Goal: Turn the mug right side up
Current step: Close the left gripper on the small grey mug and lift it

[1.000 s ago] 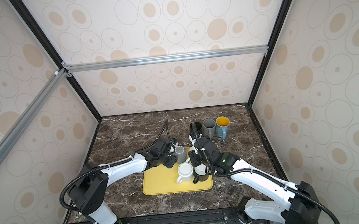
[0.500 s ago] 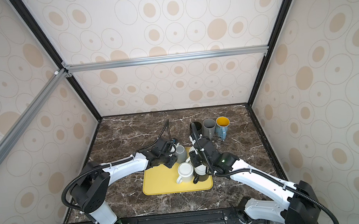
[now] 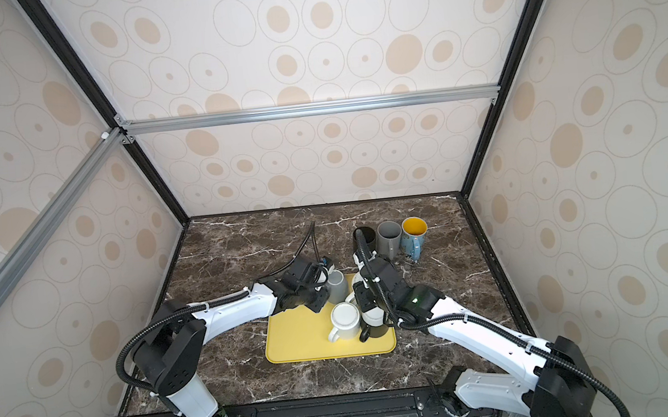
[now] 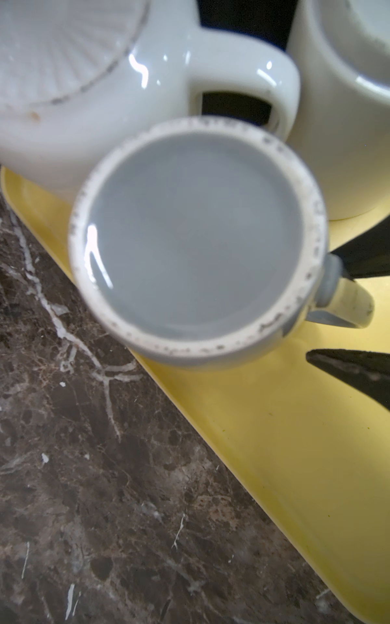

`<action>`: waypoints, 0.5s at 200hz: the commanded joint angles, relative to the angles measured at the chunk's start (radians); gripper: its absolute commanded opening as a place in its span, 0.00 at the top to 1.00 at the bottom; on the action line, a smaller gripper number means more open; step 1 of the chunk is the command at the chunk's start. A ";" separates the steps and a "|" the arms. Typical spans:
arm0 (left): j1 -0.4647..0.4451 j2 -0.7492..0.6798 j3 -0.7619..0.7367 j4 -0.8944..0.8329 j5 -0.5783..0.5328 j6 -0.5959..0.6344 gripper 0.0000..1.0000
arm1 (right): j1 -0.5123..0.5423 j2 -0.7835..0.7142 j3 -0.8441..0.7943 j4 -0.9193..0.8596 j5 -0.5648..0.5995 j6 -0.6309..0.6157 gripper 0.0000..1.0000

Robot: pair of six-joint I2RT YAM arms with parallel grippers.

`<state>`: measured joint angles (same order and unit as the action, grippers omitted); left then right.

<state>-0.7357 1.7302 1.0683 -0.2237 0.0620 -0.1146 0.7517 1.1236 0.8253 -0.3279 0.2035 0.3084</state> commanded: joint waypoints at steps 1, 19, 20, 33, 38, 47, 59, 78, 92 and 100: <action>0.003 0.019 0.035 -0.015 -0.001 0.026 0.67 | 0.003 -0.003 -0.015 0.002 0.016 0.000 0.58; 0.003 0.025 0.038 -0.015 0.001 0.024 0.69 | 0.003 -0.004 -0.016 0.001 0.018 0.001 0.58; 0.004 0.025 0.038 -0.015 0.001 0.025 0.69 | 0.003 -0.004 -0.016 0.001 0.019 0.000 0.58; 0.004 0.026 0.038 -0.016 0.000 0.025 0.70 | 0.002 -0.006 -0.015 0.001 0.019 0.001 0.58; 0.004 0.025 0.038 -0.016 -0.001 0.025 0.71 | 0.002 -0.006 -0.015 0.002 0.018 0.001 0.58; 0.004 0.026 0.038 -0.016 -0.004 0.024 0.72 | 0.003 -0.006 -0.017 0.004 0.018 0.003 0.58; 0.003 0.028 0.040 -0.019 -0.005 0.025 0.74 | 0.003 -0.006 -0.020 0.004 0.018 0.003 0.58; 0.003 0.030 0.042 -0.023 -0.011 0.026 0.77 | 0.003 -0.004 -0.020 0.007 0.020 0.003 0.58; 0.004 0.031 0.044 -0.027 -0.014 0.026 0.80 | 0.002 -0.003 -0.021 0.009 0.020 0.003 0.58; 0.004 0.032 0.045 -0.028 -0.014 0.029 0.82 | 0.003 -0.002 -0.021 0.010 0.018 0.003 0.58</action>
<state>-0.7357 1.7470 1.0721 -0.2256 0.0605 -0.1112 0.7517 1.1236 0.8204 -0.3252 0.2104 0.3088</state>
